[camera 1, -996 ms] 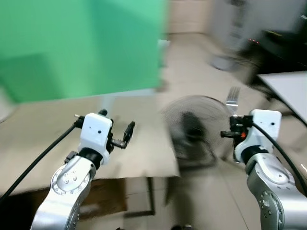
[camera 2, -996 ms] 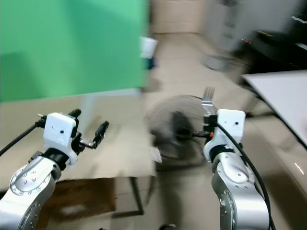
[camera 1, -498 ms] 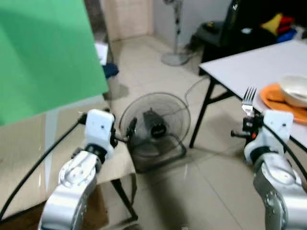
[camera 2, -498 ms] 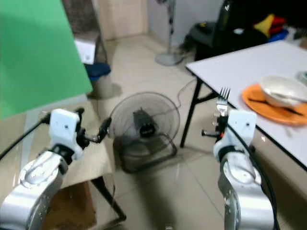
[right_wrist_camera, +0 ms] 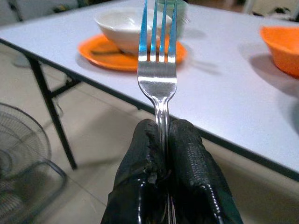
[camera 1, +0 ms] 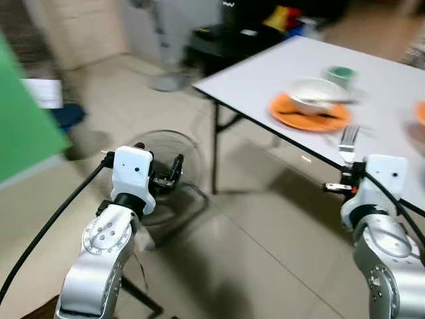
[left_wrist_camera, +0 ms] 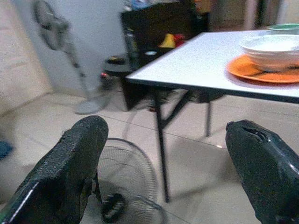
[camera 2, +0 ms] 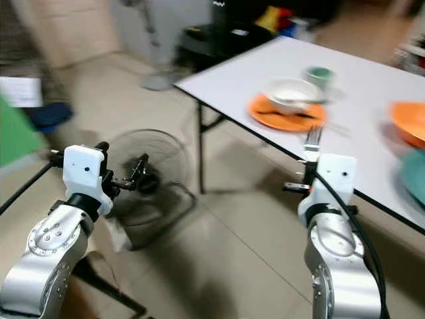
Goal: Setting the table
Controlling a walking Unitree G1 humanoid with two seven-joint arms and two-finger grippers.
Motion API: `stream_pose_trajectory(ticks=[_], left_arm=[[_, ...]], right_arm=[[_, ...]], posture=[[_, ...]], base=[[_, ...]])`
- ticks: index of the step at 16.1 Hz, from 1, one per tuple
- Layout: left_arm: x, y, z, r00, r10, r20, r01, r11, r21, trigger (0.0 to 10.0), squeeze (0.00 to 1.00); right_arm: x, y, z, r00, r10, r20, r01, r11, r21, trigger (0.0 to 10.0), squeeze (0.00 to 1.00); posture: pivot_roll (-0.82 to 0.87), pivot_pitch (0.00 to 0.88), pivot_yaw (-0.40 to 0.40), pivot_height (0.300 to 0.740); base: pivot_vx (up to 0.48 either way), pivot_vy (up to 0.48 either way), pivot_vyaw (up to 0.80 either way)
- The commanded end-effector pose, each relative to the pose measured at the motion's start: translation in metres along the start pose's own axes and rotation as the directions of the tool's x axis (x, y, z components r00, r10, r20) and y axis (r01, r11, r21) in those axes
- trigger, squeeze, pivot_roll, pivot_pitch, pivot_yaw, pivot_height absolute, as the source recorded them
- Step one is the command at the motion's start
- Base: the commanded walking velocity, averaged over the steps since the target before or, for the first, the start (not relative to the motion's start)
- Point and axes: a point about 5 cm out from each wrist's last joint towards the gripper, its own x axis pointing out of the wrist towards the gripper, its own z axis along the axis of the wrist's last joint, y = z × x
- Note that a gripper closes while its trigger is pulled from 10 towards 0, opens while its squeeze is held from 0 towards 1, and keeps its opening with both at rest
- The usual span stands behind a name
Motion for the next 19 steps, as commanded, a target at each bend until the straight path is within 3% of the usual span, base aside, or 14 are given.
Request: stream_pose_trajectory(ticks=[1,5,16,19], left_arm=[[-0.0014,0.0003,-0.0007,1.0,-0.007,0.003,0.007,1.0,0.009,10.0,0.0],[-0.0004,-0.0042,-0.0014,0.999,-0.035,0.015,0.035,0.999,0.006,10.0,0.0],[-0.0045,-0.004,-0.0031,0.998,-0.054,0.01,0.054,0.998,-0.015,10.0,0.0],[-0.0032,-0.0045,-0.0025,0.998,-0.068,0.013,0.068,0.998,-0.016,10.0,0.0]], right_arm=[[0.0006,0.0022,0.002,1.0,0.005,-0.001,-0.005,1.0,-0.001,10.0,0.0],[0.0024,0.0041,-0.0039,0.998,0.039,-0.048,-0.039,0.999,-0.014,10.0,0.0],[0.0035,0.0049,-0.0005,0.997,0.052,-0.052,-0.053,0.998,-0.027,10.0,0.0],[0.0048,0.0056,0.0007,0.997,0.056,-0.051,-0.058,0.998,-0.028,10.0,0.0]], posture=[[0.08,0.0,0.042,0.74],[0.07,0.0,0.035,0.74],[0.08,0.0,0.027,0.74],[0.07,0.0,0.029,0.74]], base=[[0.0,0.0,-0.8],[0.0,0.0,-0.8],[0.0,0.0,-0.8],[0.266,0.0,-0.8]])
